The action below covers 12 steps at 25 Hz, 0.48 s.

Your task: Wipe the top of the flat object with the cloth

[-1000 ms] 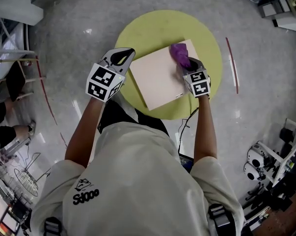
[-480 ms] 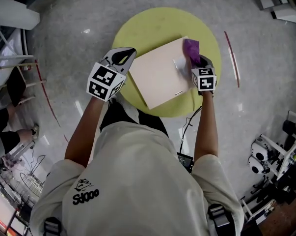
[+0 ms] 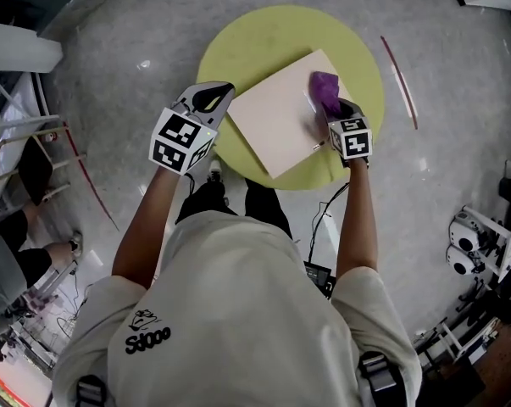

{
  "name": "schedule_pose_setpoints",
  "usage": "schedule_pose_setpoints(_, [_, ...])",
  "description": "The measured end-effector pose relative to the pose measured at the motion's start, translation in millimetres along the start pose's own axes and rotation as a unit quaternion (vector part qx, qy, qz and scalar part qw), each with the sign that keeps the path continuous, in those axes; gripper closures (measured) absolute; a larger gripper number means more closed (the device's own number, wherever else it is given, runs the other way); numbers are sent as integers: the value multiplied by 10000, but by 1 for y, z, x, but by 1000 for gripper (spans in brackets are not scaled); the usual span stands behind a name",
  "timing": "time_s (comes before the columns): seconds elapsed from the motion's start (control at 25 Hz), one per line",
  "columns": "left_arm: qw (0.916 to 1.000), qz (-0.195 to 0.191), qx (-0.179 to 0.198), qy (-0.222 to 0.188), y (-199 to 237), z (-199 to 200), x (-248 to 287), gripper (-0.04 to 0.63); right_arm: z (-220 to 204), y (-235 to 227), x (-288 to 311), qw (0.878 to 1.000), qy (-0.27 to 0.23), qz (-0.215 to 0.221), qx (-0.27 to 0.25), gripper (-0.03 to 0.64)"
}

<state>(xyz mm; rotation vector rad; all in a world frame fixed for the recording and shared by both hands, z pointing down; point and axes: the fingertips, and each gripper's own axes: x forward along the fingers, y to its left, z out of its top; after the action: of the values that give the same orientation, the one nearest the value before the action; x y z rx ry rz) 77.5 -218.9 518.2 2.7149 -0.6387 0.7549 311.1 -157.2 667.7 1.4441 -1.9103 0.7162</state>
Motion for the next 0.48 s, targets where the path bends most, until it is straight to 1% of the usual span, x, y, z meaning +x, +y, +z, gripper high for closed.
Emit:
schedule_pose_setpoints(0.32, [9988,-440,191,-24,-14,-1,-9,594,-28,50,-22,9997,208,26,119,532])
schedule_pose_setpoints(0.48, [9977,-620,278,-14,-19,-7,-18,594,-38,76,-29,9996,204,22,190,532])
